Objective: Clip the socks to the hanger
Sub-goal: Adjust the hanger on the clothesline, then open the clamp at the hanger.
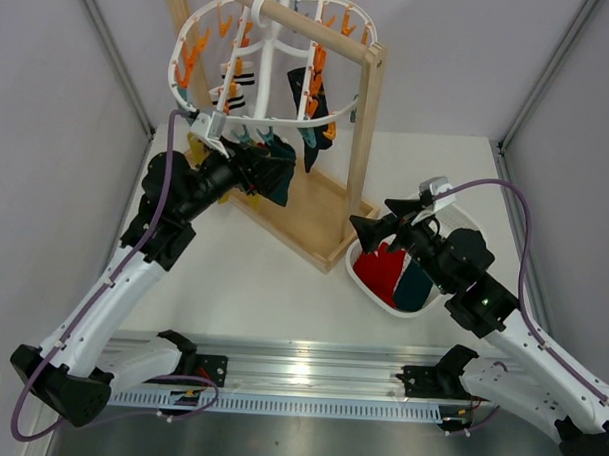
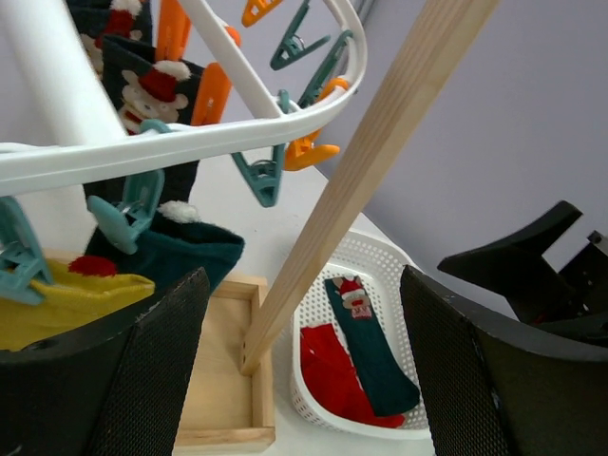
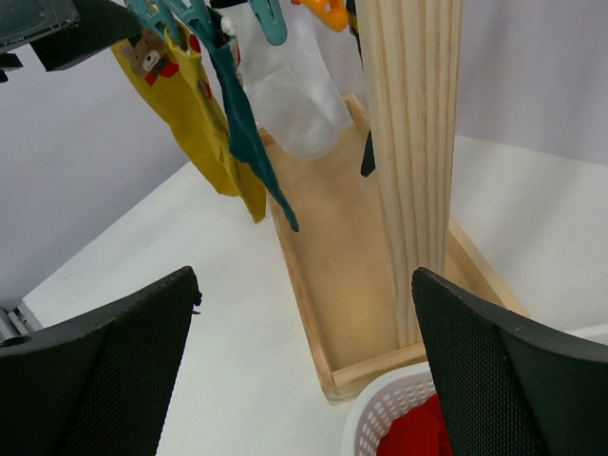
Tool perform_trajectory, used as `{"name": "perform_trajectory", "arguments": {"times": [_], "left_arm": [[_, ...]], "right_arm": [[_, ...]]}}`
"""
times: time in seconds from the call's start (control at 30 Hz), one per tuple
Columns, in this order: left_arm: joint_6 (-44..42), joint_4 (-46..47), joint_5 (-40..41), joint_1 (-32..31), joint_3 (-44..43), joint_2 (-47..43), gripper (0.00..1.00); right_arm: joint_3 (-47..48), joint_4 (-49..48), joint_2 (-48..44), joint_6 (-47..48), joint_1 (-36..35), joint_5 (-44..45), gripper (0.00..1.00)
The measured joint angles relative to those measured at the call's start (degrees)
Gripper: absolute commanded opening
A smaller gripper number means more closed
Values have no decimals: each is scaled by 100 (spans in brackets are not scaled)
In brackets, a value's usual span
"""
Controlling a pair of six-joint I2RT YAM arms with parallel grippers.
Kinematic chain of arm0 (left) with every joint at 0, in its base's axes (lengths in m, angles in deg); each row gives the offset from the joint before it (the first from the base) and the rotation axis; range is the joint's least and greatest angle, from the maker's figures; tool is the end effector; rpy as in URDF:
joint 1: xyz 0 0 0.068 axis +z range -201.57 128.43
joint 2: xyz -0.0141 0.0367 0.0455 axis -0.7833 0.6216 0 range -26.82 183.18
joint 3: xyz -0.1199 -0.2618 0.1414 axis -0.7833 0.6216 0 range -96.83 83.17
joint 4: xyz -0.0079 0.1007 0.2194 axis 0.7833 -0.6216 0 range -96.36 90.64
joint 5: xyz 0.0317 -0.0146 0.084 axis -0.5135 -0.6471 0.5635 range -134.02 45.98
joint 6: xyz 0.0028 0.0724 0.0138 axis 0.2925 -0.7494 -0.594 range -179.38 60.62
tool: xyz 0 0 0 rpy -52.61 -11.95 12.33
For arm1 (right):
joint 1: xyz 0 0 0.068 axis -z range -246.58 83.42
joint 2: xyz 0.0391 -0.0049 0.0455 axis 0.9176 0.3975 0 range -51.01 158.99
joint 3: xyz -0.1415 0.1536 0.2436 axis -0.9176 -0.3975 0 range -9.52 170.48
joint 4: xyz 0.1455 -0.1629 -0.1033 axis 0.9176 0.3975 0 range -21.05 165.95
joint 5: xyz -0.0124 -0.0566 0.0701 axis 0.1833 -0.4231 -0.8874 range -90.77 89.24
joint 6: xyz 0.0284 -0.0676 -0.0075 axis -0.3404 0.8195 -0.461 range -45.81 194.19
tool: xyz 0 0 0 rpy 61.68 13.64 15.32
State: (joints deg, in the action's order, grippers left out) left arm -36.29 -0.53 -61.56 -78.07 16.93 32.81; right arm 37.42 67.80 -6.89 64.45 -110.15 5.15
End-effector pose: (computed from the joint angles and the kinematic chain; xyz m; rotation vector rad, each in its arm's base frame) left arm 0.1787 -0.1100 0.4818 0.3047 1.5201 -0.9190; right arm 0.1134 0.0992 0.4120 -0.3657 1.4949 0.6679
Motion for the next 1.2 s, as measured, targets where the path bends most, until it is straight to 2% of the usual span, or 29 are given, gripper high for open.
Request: {"name": "perform_trajectory", "arguments": {"times": [0.37, 0.53, 0.87, 1.2], "left_arm": [[254, -448, 1759, 17, -273, 42, 83], [437, -627, 2247, 435, -365, 153, 83], [560, -892, 2490, 1191, -365, 247, 83], [564, -973, 2282, 1766, -398, 260, 83]], "right_arm": [[315, 42, 326, 275, -24, -164, 97], [531, 74, 566, 382, -26, -339, 97], [1408, 138, 1327, 789, -238, -841, 95], [2048, 42, 2138, 1294, -437, -761, 92]]}}
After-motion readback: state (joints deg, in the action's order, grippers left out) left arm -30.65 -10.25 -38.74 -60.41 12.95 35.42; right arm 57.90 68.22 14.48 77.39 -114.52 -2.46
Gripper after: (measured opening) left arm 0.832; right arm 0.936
